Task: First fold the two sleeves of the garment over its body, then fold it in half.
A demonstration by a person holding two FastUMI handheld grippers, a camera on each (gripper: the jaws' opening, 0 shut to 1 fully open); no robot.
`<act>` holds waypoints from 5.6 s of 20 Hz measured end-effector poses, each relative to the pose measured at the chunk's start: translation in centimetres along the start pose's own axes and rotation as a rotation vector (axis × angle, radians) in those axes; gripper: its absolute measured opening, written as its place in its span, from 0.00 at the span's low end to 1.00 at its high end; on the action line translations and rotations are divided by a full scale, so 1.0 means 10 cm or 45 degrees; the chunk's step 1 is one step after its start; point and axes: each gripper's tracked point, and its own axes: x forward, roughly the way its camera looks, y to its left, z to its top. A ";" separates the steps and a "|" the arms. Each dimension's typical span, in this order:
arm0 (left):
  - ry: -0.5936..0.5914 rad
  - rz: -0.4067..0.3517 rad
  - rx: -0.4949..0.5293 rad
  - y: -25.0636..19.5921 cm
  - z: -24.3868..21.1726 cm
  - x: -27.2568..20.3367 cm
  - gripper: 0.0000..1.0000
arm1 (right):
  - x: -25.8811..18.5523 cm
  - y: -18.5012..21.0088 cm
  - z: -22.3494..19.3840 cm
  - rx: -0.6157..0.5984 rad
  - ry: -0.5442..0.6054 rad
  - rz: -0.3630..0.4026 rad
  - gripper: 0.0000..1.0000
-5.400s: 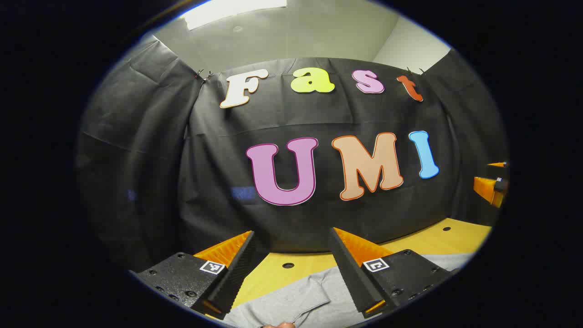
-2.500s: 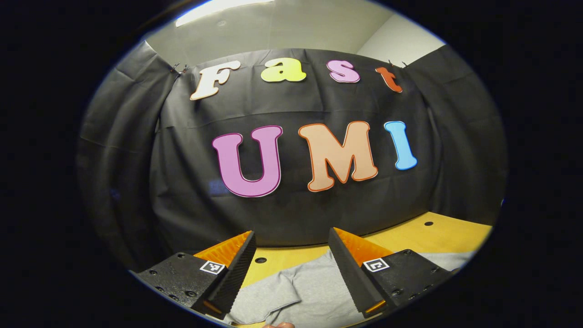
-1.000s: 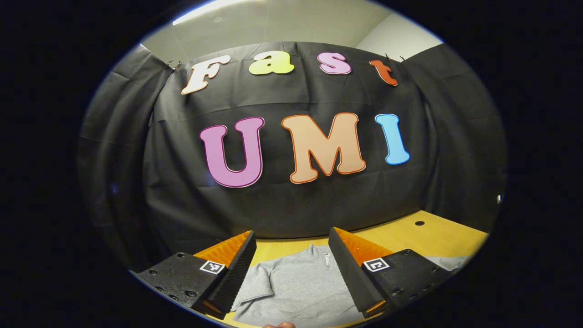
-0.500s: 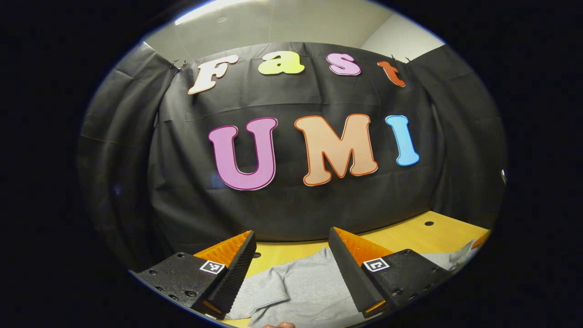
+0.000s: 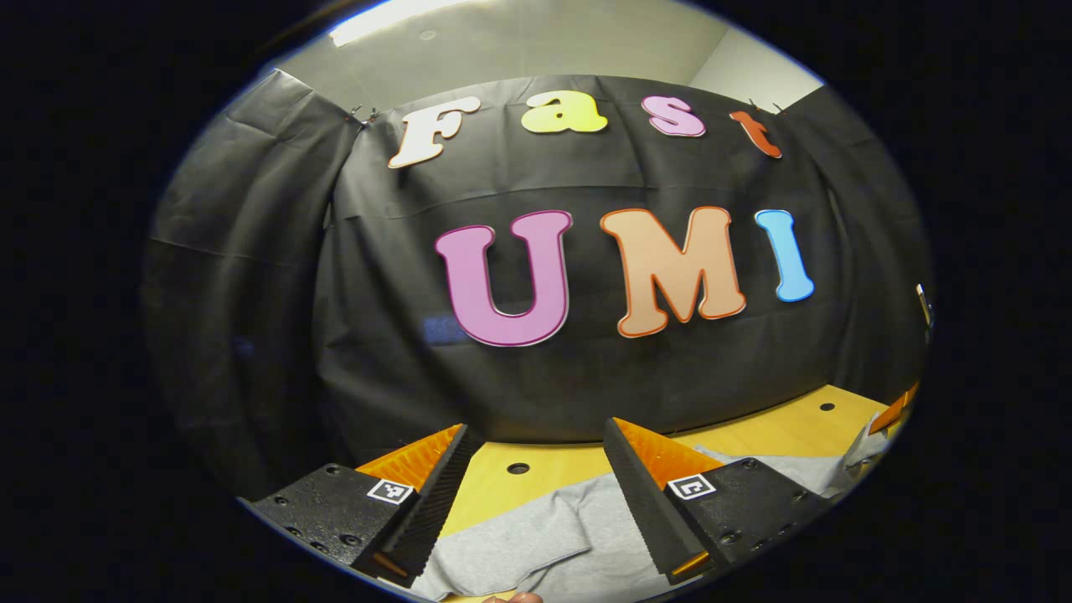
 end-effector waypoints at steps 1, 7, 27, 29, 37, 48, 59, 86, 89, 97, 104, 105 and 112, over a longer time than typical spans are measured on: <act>0.003 0.020 -0.001 0.10 -0.03 -0.01 0.94 | 0.08 0.14 0.01 -0.001 0.002 0.024 0.02; 0.025 0.155 -0.011 0.75 -0.15 -0.11 0.94 | 0.58 0.99 -0.03 -0.068 0.031 0.145 0.02; 0.215 0.555 0.043 2.66 -0.84 -0.80 0.94 | 2.45 2.34 -1.71 0.026 0.419 0.134 0.02; 0.251 0.570 0.048 2.74 -0.96 -0.88 0.94 | 2.55 2.34 -1.78 0.078 0.423 0.099 0.02; 0.499 0.432 -0.053 2.50 -1.82 -0.98 0.95 | 2.55 2.60 -1.70 0.110 0.332 0.218 0.75; 0.934 0.247 -0.308 1.95 -3.09 -1.25 0.96 | 2.06 2.20 -1.27 -0.167 0.148 0.203 0.98; 1.161 0.286 -0.313 1.80 -3.47 -1.46 1.00 | 1.46 1.90 -0.92 -0.457 0.022 0.156 0.98; 0.848 -0.078 -0.077 0.86 -1.96 0.38 0.00 | 0.32 0.78 -1.10 -0.700 -0.043 -0.012 0.94; 0.788 -0.140 -0.053 0.56 -1.77 0.61 0.00 | 0.16 0.56 -1.03 -0.699 -0.063 -0.060 0.98; 0.640 -0.369 -0.022 -0.68 -1.24 1.07 0.00 | -0.19 0.16 -0.96 -0.656 -0.096 -0.145 0.98; 0.594 -0.577 -0.008 -1.83 -1.00 1.17 0.00 | -0.37 -0.15 -0.90 -0.635 -0.118 -0.198 0.94; 0.596 -0.612 -0.007 -2.00 -0.99 1.17 0.00 | -0.41 -0.20 -0.90 -0.625 -0.118 -0.207 0.98; 0.660 -0.829 -0.001 -2.98 -1.11 0.93 0.00 | -0.59 -0.54 -0.85 -0.594 -0.127 -0.270 0.98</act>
